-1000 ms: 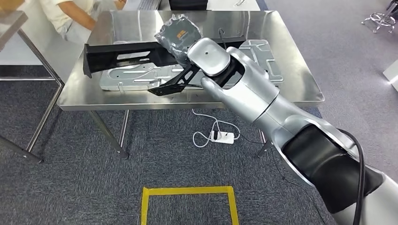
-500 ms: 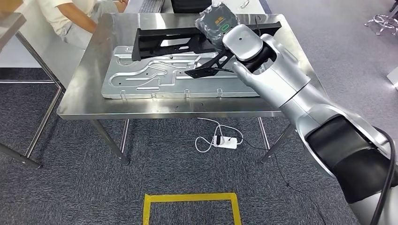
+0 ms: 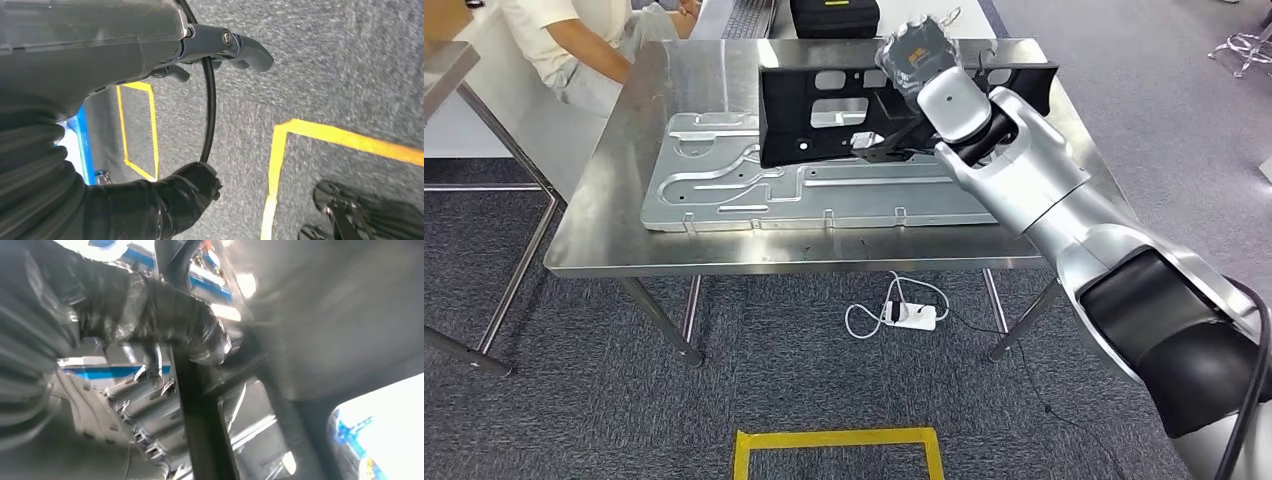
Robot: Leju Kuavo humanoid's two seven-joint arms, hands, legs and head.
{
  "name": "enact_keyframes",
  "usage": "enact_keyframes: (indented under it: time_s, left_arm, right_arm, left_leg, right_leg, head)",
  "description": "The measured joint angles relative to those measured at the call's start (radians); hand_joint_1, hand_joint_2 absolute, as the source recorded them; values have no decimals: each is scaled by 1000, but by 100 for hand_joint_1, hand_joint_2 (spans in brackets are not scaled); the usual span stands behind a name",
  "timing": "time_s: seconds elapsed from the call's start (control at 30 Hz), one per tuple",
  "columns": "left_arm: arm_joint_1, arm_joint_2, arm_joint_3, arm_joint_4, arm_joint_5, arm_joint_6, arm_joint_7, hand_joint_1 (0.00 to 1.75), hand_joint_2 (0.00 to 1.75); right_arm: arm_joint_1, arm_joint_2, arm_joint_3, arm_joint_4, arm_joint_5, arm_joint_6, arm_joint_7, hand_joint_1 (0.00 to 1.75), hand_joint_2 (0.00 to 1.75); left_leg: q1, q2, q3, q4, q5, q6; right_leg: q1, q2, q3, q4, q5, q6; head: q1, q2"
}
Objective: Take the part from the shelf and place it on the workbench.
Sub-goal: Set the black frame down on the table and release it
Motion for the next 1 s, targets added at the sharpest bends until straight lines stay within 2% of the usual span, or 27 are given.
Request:
enact_keyframes:
  time_s: [0.07, 0.1, 0.17, 0.2, 0.23, 0.27, 0.33, 0.37, 0.4, 0.5, 0.63, 0.7, 0.77, 0.8, 0.83, 0.87, 0.93, 0.97, 1.0]
  left_arm:
    - [2, -4, -1, -12, 3, -16, 7, 0, 175]
    - [2, -7, -1, -21, 5, -23, 10, 0, 175]
    - [3, -17, -2, -44, 9, -34, 19, 0, 175]
    - [4, -24, -3, -56, 11, -40, 24, 0, 175]
    - [4, -31, -3, -71, 15, -47, 29, 0, 175]
    - [5, -39, -4, -86, 18, -55, 34, 0, 175]
    - [8, -54, -6, -119, 26, -73, 45, 0, 175]
    - [10, -60, -7, -136, 30, -81, 50, 0, 175]
    - [12, -66, -8, -152, 34, -88, 54, 0, 175]
    - [15, -77, -8, -179, 40, -99, 62, 0, 175]
    - [16, -81, -8, -190, 42, -104, 66, 0, 175]
    - [22, -90, -8, -220, 50, -117, 73, 0, 175]
    - [31, -98, -9, -250, 56, -126, 78, 0, 175]
    - [33, -100, -9, -255, 57, -126, 79, 0, 175]
    - [35, -102, -9, -260, 58, -127, 80, 0, 175]
    - [36, -104, -9, -265, 59, -129, 81, 0, 175]
    - [38, -108, -9, -279, 61, -135, 84, 0, 175]
    - [39, -109, -9, -287, 62, -138, 85, 0, 175]
    - [41, -110, -9, -294, 62, -140, 85, 0, 175]
  right_arm:
    - [16, 0, -1, 33, 25, -21, 4, 175, 175]
    - [24, 0, -3, 48, 34, -27, 5, 175, 175]
    - [43, 0, -5, 77, 48, -37, 10, 175, 175]
    - [56, 0, -5, 91, 54, -39, 12, 175, 175]
    - [69, 0, -6, 103, 61, -41, 14, 175, 175]
    - [80, 1, -7, 113, 68, -42, 16, 175, 175]
    - [94, 1, -10, 127, 81, -44, 16, 175, 175]
    - [97, 2, -14, 131, 86, -45, 17, 175, 175]
    - [100, 4, -18, 134, 91, -47, 17, 175, 175]
    - [102, 11, -23, 139, 98, -48, 18, 175, 175]
    - [108, 13, -24, 141, 99, -44, 18, 175, 175]
    - [116, 14, -35, 143, 106, -39, 19, 175, 175]
    - [125, 15, -47, 143, 112, -36, 19, 175, 175]
    - [130, 15, -48, 143, 112, -35, 18, 175, 175]
    - [134, 15, -48, 143, 113, -34, 18, 175, 175]
    - [137, 15, -49, 143, 114, -32, 18, 175, 175]
    - [138, 15, -55, 143, 119, -27, 18, 175, 175]
    - [138, 15, -58, 143, 121, -25, 17, 175, 175]
    - [139, 15, -62, 143, 124, -23, 17, 175, 175]
  left_leg:
    - [4, 0, 11, -8, -4, 10]
    - [6, 0, 16, -12, -6, 16]
    - [7, -1, 24, -12, -13, 22]
    - [7, -2, 29, -12, -17, 24]
    - [8, -4, 35, -12, -22, 24]
    - [9, -5, 43, -11, -28, 23]
    - [10, -6, 58, -10, -41, 16]
    - [9, -6, 62, -9, -47, 11]
    - [8, -6, 62, -8, -51, 5]
    - [6, -6, 56, -7, -52, -8]
    - [7, -5, 59, -10, -53, -12]
    - [8, -2, 18, 83, -99, -20]
    - [8, 1, -66, 244, -160, -24]
    - [7, 1, -94, 285, -163, -23]
    - [6, 1, -106, 291, -147, -20]
    - [3, 1, -97, 254, -112, -14]
    - [-5, 1, -44, 119, -32, 5]
    - [-10, 1, -18, 59, -11, 14]
    - [-13, 2, -2, 24, -4, 19]
  right_leg:
    - [-3, 0, -15, 37, -22, 10]
    - [-6, 0, -38, 83, -42, 15]
    - [-11, 0, -114, 214, -81, 23]
    - [-14, -1, -150, 263, -85, 26]
    - [-18, -1, -172, 280, -70, 29]
    - [-21, -1, -175, 257, -36, 30]
    - [-25, -2, -138, 135, 53, 31]
    - [-24, -1, -118, 81, 82, 30]
    - [-21, -1, -103, 43, 91, 26]
    - [-14, 1, -93, 18, 75, 17]
    - [-12, 1, -92, 18, 73, 13]
    - [-13, 0, -78, 12, 66, -3]
    - [-10, -1, -61, 7, 58, -21]
    - [-6, 1, -57, 7, 55, -24]
    - [-2, 2, -52, 7, 51, -26]
    - [1, 4, -47, 7, 47, -27]
    - [8, 5, -35, 8, 39, -26]
    - [10, 5, -33, 9, 35, -24]
    - [11, 5, -33, 9, 33, -21]
  head:
    - [1, 0]
    - [1, 0]
    - [1, 0]
    - [1, 0]
    - [1, 0]
    - [1, 0]
    - [2, 0]
    - [2, 0]
    - [2, 0]
    - [2, 0]
    - [2, 0]
    - [2, 0]
    - [1, 0]
    - [1, 0]
    - [1, 0]
    - [1, 0]
    - [1, 0]
    - [1, 0]
    - [1, 0]
